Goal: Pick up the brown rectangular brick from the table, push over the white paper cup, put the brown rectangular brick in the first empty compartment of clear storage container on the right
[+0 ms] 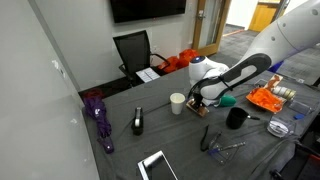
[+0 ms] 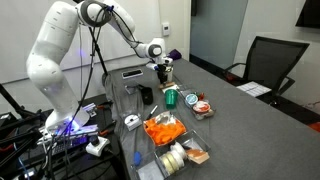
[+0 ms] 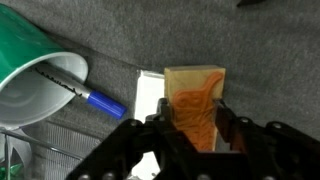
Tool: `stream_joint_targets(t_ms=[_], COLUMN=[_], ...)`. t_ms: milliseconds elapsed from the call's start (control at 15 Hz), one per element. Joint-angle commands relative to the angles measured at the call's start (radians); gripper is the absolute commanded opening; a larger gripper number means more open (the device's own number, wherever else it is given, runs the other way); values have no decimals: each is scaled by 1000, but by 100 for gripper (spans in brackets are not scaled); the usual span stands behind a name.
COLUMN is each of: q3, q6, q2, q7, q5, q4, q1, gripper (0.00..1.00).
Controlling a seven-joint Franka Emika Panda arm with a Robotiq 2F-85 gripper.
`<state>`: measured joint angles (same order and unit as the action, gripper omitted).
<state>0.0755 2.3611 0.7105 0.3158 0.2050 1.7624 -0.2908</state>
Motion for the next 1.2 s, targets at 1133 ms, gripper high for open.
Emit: stream_joint_targets(t_ms=[1133], q3=[-60], q6=[-390], q2=[-580], q7=[24], q5=[-19], q4=[224], q1=[112], gripper=[22])
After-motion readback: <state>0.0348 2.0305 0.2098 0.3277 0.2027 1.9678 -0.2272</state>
